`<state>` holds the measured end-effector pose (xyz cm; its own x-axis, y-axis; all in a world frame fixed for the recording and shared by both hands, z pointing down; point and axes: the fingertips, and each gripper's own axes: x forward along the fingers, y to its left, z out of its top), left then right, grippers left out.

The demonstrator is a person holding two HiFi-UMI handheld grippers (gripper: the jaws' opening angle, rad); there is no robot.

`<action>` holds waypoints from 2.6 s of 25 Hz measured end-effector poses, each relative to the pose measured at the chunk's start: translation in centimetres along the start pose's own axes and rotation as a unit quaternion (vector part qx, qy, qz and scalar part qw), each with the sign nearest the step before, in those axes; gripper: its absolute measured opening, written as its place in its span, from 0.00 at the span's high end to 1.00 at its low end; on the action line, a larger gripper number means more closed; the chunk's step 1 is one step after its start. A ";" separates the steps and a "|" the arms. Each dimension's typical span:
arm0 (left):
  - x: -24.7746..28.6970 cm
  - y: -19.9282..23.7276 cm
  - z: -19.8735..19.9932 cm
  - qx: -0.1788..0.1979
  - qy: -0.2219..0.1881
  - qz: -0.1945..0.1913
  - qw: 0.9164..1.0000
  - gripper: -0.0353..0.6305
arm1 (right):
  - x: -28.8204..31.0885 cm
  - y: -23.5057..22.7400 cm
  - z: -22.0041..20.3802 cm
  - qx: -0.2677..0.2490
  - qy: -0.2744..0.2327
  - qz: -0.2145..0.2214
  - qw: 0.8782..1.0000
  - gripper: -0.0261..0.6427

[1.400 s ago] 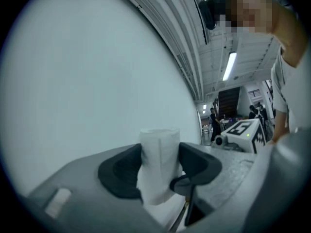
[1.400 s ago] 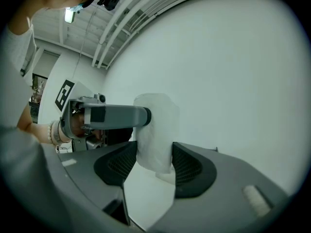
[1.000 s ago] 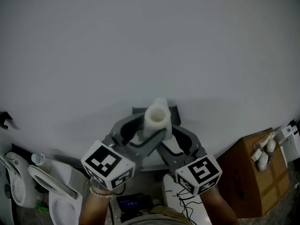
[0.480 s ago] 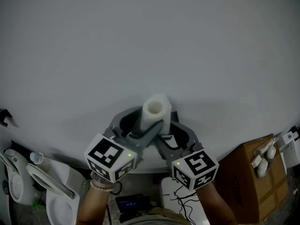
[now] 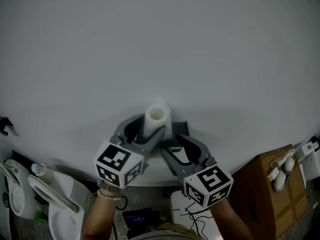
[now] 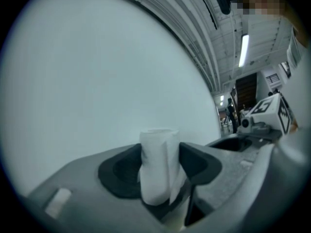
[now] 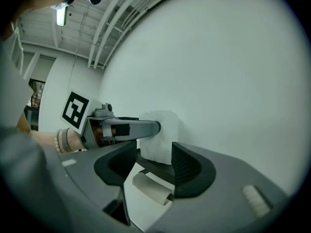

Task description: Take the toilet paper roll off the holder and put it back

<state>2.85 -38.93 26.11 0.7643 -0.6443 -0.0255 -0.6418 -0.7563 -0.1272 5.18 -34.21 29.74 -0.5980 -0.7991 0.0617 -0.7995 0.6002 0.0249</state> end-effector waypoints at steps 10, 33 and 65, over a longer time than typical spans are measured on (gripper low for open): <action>0.7 0.4 -1.1 -0.010 0.008 -0.001 1.000 0.59 | -0.6 0.1 -0.7 -0.002 0.002 0.003 1.000 0.63; -5.6 -2.3 1.4 -0.022 -0.014 -0.006 1.000 0.59 | -4.0 1.7 -0.6 -0.009 -0.014 -0.042 0.999 0.63; -19.6 -11.7 -4.2 -0.036 0.039 -0.025 0.998 0.95 | -13.8 10.4 -4.8 0.012 -0.004 -0.118 0.993 0.93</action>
<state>-4.88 -17.90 32.25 0.7904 -0.6100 0.0569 -0.6076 -0.7924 -0.0545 5.40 -16.83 33.91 -0.3945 -0.9176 0.0493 -0.9183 0.3956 0.0144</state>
